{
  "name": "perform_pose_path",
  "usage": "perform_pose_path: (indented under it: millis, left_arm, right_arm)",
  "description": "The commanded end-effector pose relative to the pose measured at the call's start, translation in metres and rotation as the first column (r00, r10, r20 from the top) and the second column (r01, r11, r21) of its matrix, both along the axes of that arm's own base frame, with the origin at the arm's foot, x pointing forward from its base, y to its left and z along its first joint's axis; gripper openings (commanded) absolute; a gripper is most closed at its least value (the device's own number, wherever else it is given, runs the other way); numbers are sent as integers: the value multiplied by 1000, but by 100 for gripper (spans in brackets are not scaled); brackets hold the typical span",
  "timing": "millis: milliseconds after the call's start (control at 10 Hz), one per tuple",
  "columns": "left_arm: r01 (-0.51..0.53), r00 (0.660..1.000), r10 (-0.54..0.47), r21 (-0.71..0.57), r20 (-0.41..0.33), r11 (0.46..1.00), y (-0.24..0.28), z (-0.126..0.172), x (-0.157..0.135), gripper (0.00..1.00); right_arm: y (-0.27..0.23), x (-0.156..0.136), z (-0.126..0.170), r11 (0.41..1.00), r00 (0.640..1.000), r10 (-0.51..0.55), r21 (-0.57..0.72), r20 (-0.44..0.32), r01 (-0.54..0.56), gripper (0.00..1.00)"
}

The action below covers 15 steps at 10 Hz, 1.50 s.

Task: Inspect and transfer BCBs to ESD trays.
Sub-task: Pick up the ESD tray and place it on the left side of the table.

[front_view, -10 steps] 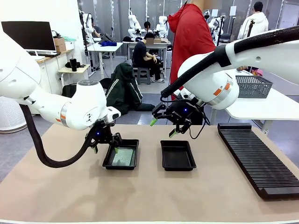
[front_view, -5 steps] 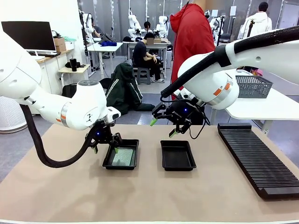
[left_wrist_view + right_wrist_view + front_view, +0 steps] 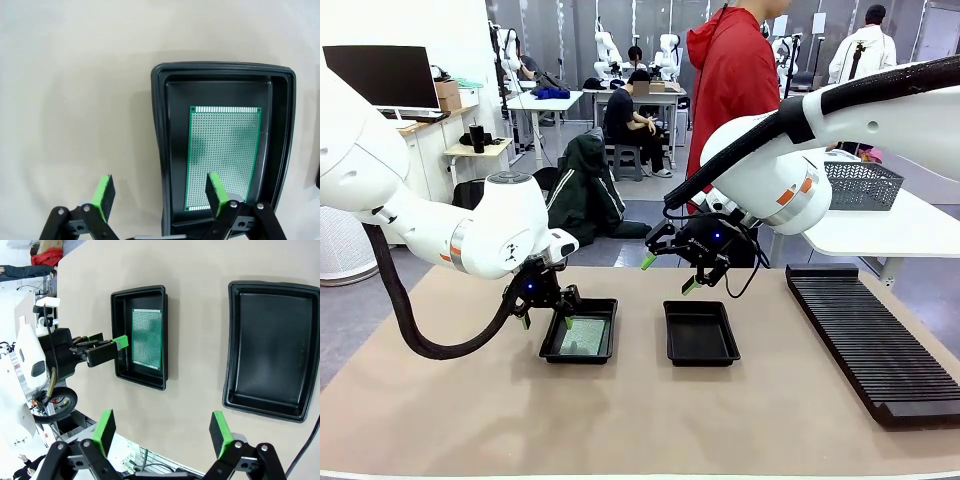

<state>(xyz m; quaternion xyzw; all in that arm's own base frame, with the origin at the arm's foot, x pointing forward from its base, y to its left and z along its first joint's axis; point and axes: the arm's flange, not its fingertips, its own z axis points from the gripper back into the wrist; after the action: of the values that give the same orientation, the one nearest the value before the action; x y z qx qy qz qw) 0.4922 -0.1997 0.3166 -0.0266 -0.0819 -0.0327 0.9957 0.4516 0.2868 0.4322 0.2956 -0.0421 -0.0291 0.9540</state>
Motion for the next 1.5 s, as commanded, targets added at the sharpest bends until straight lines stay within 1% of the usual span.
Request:
perform_pose_path:
  millis: [0,200,400,800,1300,1400]
  left_arm:
    - [-3,1000,3,1,9,1000,3,-1,1,79]
    - [-7,1000,7,5,14,1000,3,-2,4,59]
    - [-4,1000,4,18,2,1000,1,-7,8,39]
    - [3,1000,-2,-12,10,1000,-3,-12,13,0]
    - [-11,1000,11,-16,2,1000,0,-17,11,0]
    - [-10,1000,10,-32,-11,999,0,-15,10,0]
  right_arm:
    - [1,0,0,1000,1000,-15,-2,-1,15,100]
    - [1,0,0,1000,1000,-15,-2,-1,15,100]
    - [1,0,0,1000,1000,-15,-2,-1,15,100]
    - [1,0,0,1000,1000,-15,-2,-1,15,100]
    - [1,0,0,1000,1000,-15,-2,-1,15,100]
    - [1,0,0,1000,1000,-15,-2,-1,15,100]
